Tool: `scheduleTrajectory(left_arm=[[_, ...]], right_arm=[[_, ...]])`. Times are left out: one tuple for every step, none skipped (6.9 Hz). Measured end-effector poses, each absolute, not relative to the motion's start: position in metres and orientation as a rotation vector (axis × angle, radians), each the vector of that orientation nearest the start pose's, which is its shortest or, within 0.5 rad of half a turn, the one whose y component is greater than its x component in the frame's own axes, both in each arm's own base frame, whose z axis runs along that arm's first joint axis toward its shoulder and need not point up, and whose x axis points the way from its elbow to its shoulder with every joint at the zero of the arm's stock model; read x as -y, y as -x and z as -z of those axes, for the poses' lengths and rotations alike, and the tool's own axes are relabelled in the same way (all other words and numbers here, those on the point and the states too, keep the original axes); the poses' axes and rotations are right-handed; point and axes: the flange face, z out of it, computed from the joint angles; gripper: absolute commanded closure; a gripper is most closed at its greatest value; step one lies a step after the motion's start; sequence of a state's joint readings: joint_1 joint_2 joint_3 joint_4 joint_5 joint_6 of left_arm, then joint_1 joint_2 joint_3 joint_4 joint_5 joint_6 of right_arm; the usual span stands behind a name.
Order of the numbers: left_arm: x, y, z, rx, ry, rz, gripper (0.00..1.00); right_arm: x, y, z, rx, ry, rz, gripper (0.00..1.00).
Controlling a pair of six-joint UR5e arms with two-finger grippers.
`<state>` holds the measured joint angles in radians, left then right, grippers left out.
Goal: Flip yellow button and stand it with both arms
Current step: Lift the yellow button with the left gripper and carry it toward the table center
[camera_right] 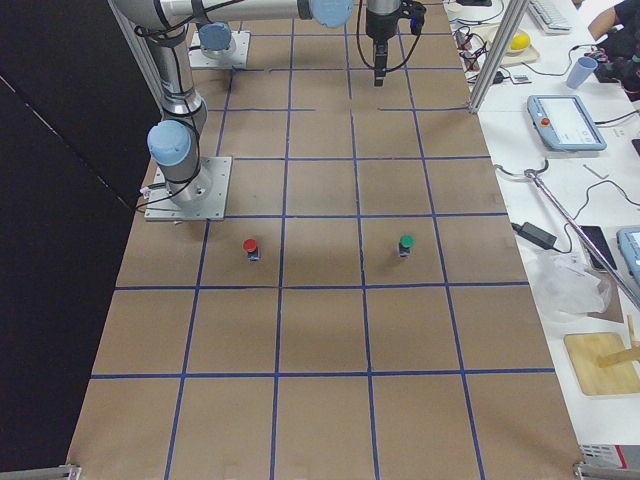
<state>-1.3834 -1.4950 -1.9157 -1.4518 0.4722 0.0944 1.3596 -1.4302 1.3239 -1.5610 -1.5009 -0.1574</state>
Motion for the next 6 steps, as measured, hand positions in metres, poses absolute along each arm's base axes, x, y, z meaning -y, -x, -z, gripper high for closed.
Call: scheduleTrajectory(left_arm=[[0.47,0.157,-0.435,1.922,-0.189,-0.004,0.98],[0.466,0.179,-0.444,1.83,-0.172,0.023,0.98],[0.464,0.197,-0.453,1.751,-0.155,0.044,0.98],[0.465,0.209,-0.459,1.689,-0.149,0.062,0.98],[0.467,0.218,-0.463,1.641,-0.145,0.085,0.98],[0.467,0.224,-0.465,1.615,-0.145,0.105,0.98]], right_arm=[[0.574,0.037,-0.534,-3.011,-0.098,0.165,0.0],[0.568,0.078,-0.53,-2.921,-0.155,0.147,0.0],[0.561,0.101,-0.522,-2.817,-0.21,0.118,0.0],[0.555,0.106,-0.513,-2.677,-0.262,0.065,0.01],[0.55,0.101,-0.506,-2.543,-0.304,0.01,0.01],[0.549,0.093,-0.501,-2.427,-0.336,-0.01,0.0]])
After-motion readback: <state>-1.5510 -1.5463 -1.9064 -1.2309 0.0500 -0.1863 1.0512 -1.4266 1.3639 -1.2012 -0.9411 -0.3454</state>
